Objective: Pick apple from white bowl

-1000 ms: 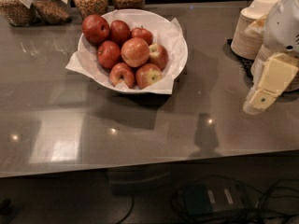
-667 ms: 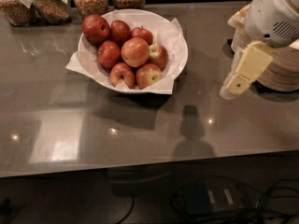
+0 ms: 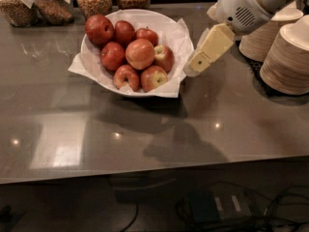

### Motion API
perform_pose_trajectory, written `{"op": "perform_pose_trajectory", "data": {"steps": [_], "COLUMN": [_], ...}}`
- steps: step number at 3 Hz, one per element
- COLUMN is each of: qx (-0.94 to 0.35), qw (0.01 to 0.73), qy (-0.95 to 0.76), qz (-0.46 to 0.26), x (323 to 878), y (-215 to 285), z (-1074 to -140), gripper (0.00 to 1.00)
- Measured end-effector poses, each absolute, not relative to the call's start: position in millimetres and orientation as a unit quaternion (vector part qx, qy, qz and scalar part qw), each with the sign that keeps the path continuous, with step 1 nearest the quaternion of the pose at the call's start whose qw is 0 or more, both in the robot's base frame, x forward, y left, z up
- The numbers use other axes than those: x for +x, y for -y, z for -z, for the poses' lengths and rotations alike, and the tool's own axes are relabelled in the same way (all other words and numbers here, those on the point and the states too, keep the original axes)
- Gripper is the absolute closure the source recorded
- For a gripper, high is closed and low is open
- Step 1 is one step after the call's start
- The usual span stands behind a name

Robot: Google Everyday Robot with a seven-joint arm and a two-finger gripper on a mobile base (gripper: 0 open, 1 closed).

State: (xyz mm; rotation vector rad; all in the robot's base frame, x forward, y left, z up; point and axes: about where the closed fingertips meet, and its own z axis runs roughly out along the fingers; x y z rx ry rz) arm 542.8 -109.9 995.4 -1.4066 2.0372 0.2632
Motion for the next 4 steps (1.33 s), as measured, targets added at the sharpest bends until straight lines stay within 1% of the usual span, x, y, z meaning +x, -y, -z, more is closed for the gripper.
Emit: {"op": "perform_pose_trajectory", "data": {"steps": [1, 2, 4], "qx": [-0.513, -0.491, -0.485], "qw": [0.324, 0.308, 0.316], "qy": [-0.782, -0.792, -0.792], "qz": [-0.141, -0.193, -0.195], "x": [571, 595, 595], "y": [77, 43, 36], "z": [-993, -984, -983], "gripper": [0.00, 0.00, 0.00]}}
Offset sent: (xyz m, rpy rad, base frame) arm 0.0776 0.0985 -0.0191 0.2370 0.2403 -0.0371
